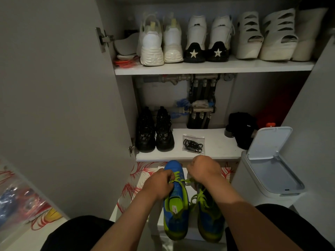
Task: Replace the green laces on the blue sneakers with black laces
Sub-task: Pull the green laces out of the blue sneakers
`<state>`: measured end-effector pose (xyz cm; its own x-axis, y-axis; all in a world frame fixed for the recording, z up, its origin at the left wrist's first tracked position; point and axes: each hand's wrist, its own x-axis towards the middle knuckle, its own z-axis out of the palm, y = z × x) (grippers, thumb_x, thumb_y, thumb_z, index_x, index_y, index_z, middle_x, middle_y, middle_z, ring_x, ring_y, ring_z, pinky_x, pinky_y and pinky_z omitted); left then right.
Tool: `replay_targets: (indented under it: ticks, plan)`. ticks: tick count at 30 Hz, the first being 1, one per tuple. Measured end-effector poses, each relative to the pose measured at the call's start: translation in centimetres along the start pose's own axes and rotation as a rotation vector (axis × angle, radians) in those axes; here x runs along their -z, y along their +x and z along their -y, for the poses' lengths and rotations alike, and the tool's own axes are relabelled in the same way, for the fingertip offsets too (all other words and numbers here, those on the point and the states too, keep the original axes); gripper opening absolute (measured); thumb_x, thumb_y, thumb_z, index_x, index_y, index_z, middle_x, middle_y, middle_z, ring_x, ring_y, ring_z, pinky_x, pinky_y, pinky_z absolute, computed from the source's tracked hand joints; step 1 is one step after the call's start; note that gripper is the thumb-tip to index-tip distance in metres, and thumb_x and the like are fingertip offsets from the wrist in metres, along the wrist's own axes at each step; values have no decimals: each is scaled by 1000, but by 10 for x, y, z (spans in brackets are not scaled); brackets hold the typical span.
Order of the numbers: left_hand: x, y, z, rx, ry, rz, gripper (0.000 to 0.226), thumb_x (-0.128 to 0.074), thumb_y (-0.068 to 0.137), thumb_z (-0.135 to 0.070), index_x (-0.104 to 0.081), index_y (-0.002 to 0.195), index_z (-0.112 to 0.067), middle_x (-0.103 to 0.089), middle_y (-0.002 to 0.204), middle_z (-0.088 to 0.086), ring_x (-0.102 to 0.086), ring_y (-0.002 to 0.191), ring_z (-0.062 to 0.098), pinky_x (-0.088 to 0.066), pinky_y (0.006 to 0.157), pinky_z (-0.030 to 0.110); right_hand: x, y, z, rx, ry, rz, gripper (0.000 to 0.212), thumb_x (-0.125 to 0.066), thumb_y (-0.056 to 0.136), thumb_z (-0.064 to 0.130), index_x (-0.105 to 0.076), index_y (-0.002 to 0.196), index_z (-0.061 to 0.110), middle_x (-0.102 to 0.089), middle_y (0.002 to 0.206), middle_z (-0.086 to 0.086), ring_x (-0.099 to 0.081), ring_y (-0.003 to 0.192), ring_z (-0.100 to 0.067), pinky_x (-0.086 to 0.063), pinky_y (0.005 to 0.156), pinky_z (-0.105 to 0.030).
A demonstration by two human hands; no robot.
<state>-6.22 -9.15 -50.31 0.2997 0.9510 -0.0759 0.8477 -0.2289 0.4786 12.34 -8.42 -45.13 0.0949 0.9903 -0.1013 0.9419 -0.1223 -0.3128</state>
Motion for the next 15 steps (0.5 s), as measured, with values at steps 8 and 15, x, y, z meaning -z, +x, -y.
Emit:
replay_targets:
  ticks: [8, 15]
  plan:
    - [-4, 3, -6, -106, 241, -44, 36, -55, 90, -36, -62, 125, -33, -52, 117, 0, -52, 111, 21, -49, 78, 33, -13, -6, 6, 291, -58, 200, 34, -58, 91, 17, -68, 122, 30, -66, 125, -3, -62, 110, -27, -54, 91, -37]
    - [-6, 6, -6, -96, 272, -58, 29, -54, 92, -29, -72, 114, -22, -57, 118, 3, -57, 108, 22, -53, 84, 37, -18, -1, 2, 234, -218, 278, 32, -67, 86, 11, -68, 118, 15, -66, 121, -8, -64, 110, -28, -55, 89, -37]
